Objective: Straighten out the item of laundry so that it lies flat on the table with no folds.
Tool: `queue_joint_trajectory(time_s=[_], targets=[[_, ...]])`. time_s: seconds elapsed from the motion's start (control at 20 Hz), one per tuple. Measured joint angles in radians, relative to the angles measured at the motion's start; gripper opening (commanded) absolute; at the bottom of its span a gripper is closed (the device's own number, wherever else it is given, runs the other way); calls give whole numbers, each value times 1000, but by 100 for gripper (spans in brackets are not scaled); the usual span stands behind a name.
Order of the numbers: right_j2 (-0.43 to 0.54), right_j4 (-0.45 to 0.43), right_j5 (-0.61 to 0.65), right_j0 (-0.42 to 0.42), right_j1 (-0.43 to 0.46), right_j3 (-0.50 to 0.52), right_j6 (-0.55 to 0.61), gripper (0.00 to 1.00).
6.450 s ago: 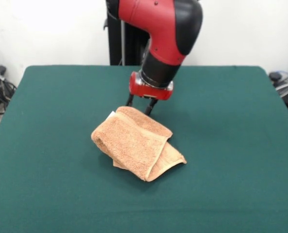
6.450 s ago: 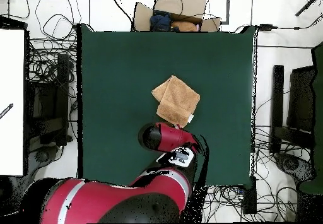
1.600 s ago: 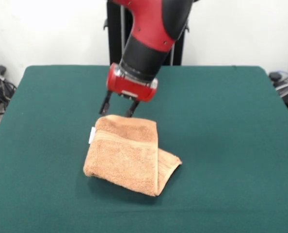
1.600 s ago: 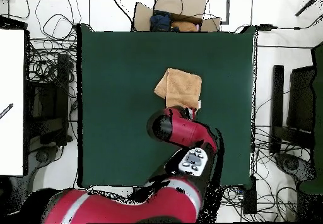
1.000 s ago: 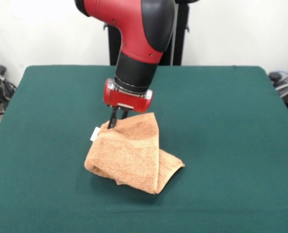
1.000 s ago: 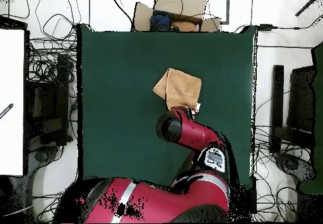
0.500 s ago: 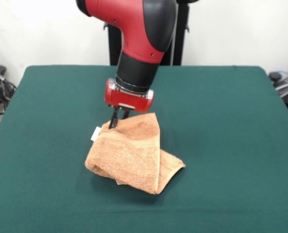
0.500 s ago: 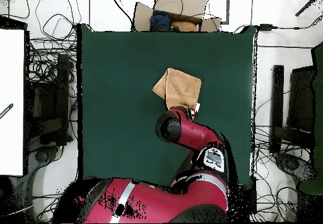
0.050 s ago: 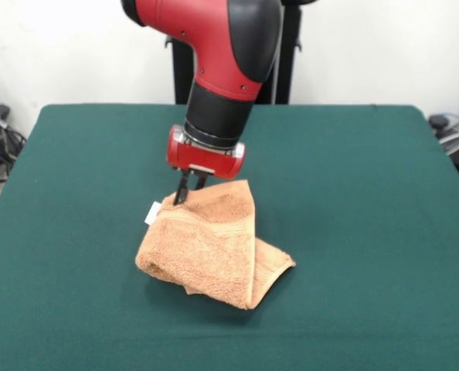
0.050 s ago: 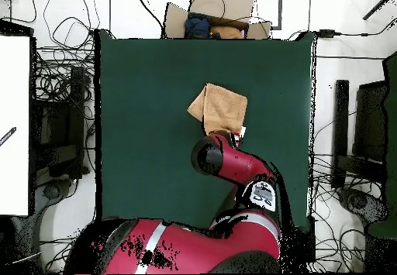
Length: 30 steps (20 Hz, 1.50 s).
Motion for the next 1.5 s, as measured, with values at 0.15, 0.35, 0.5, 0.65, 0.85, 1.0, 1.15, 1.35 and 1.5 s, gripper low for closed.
queue_joint_trajectory(time_s=[0.15, 0.35, 0.5, 0.65, 0.85, 1.0, 1.15, 1.35, 1.5], targets=[[0, 0, 0, 0, 0, 0, 0, 0], [2, 0, 0, 0, -1, 0, 0, 0], [2, 0, 0, 2, -2, 0, 0, 0], [3, 0, 1, 15, -10, 1, 0, 0], [5, 10, 41, 44, -46, 8, 0, 0], [5, 19, 88, 61, -73, 13, 0, 0], [6, 29, 161, 79, -113, 24, 0, 0], [7, 46, 252, 96, -171, 45, 0, 0], [9, 59, 296, 100, -209, 66, 0, 0]])
